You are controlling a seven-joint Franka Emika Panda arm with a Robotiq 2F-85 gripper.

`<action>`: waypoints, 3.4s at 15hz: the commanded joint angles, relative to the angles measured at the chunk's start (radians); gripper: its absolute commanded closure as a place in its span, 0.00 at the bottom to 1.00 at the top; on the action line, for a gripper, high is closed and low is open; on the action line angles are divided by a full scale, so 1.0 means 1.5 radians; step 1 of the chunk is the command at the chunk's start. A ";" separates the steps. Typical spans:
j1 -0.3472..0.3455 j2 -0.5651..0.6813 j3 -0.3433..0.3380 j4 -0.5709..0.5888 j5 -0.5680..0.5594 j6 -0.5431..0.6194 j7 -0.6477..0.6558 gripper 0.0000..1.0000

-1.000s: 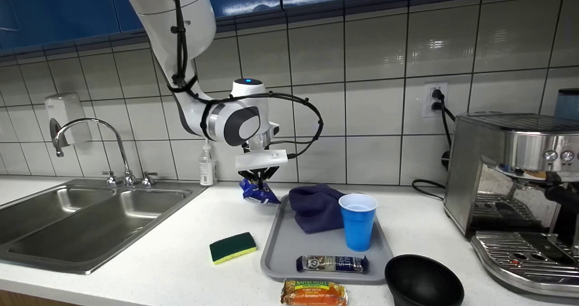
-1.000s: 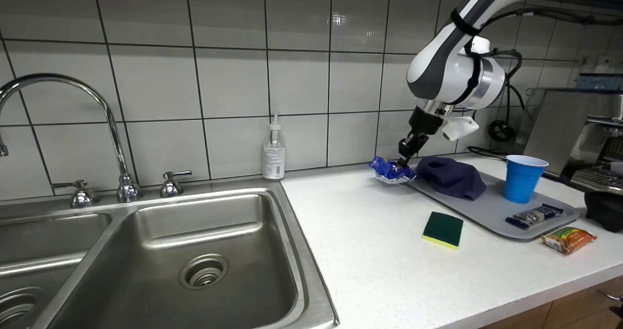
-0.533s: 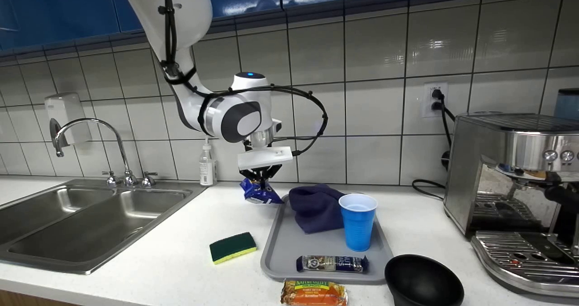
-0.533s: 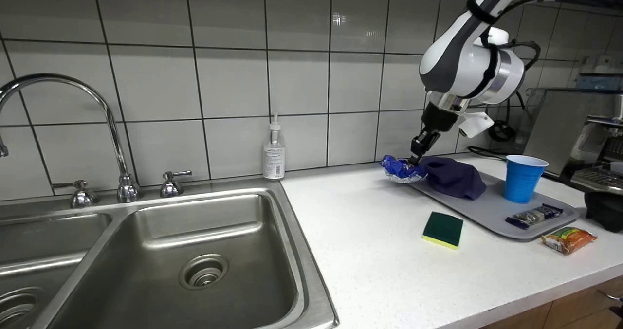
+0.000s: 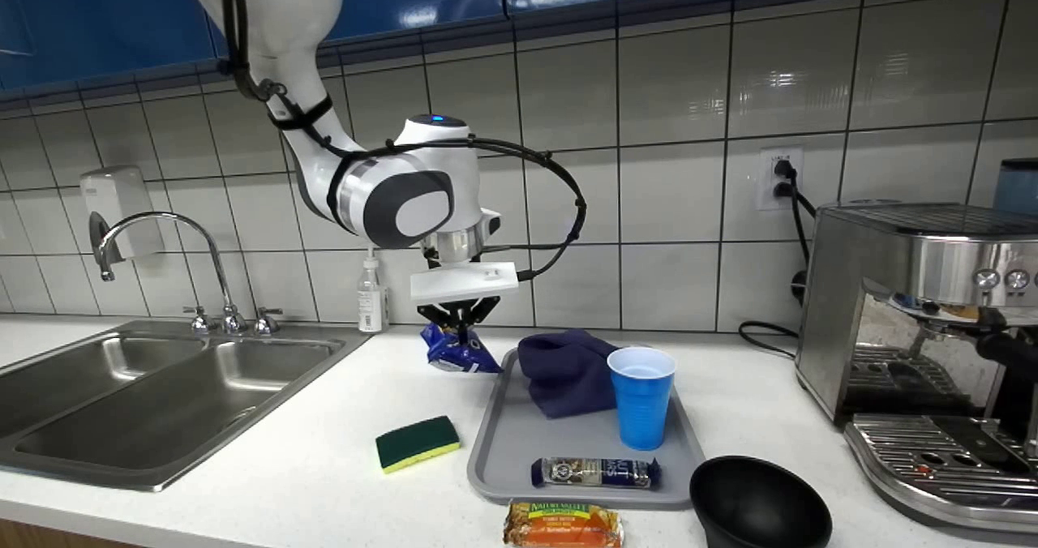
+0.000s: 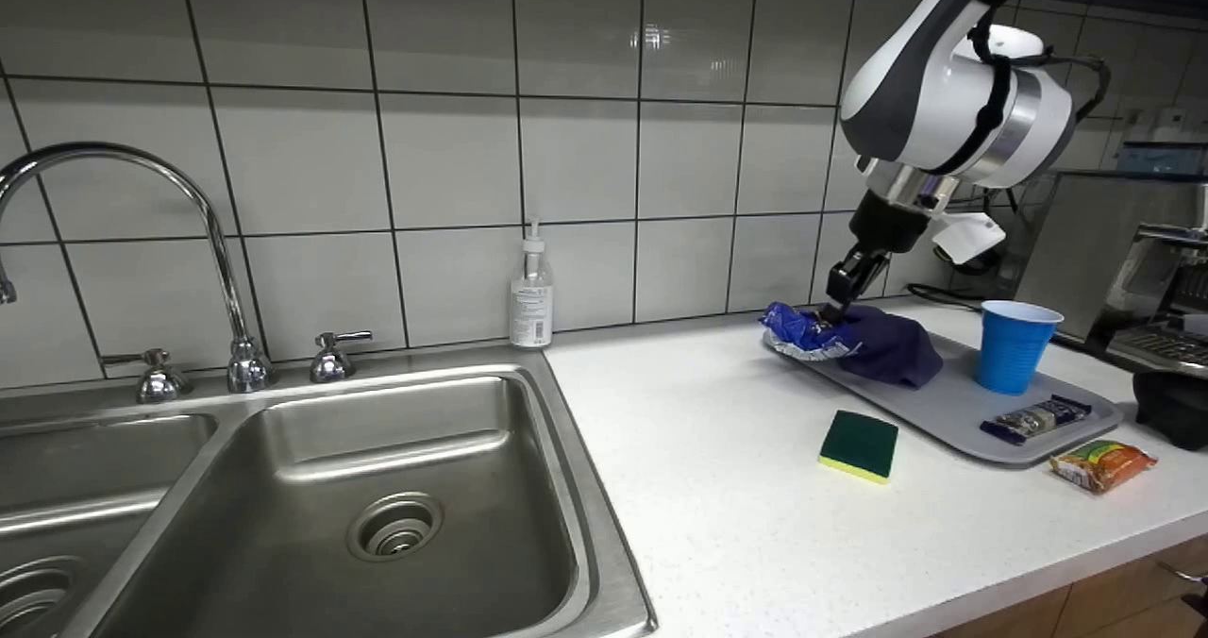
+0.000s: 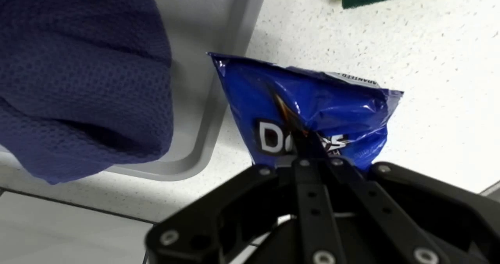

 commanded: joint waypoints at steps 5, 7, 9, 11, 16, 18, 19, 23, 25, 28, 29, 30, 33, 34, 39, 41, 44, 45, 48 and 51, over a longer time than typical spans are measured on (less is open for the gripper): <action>-0.021 -0.084 -0.011 -0.098 0.017 0.027 -0.019 1.00; -0.020 -0.089 -0.020 -0.109 0.014 0.033 -0.019 1.00; -0.016 -0.089 -0.038 -0.119 0.003 0.040 -0.009 1.00; -0.013 -0.089 -0.054 -0.125 -0.004 0.046 -0.002 1.00; -0.007 -0.087 -0.095 -0.133 -0.022 0.051 0.006 1.00; -0.001 -0.082 -0.113 -0.134 -0.036 0.056 0.016 1.00; 0.002 -0.078 -0.123 -0.133 -0.044 0.059 0.021 1.00; 0.020 -0.070 -0.160 -0.135 -0.077 0.074 0.047 1.00; 0.031 -0.066 -0.175 -0.135 -0.092 0.077 0.061 1.00; 0.053 -0.055 -0.200 -0.134 -0.114 0.087 0.084 1.00; 0.064 -0.049 -0.211 -0.133 -0.123 0.092 0.097 1.00; 0.072 -0.045 -0.219 -0.130 -0.126 0.094 0.105 1.00; 0.104 -0.030 -0.249 -0.127 -0.142 0.103 0.132 1.00; 0.118 -0.024 -0.262 -0.126 -0.147 0.111 0.143 1.00; 0.166 -0.007 -0.303 -0.122 -0.144 0.120 0.164 1.00; 0.182 -0.003 -0.316 -0.121 -0.143 0.122 0.166 1.00; 0.205 0.003 -0.339 -0.119 -0.141 0.130 0.168 1.00; 0.211 0.006 -0.345 -0.118 -0.139 0.131 0.170 1.00; 0.225 0.009 -0.359 -0.115 -0.134 0.130 0.175 1.00; 0.233 0.007 -0.368 -0.115 -0.132 0.127 0.178 0.72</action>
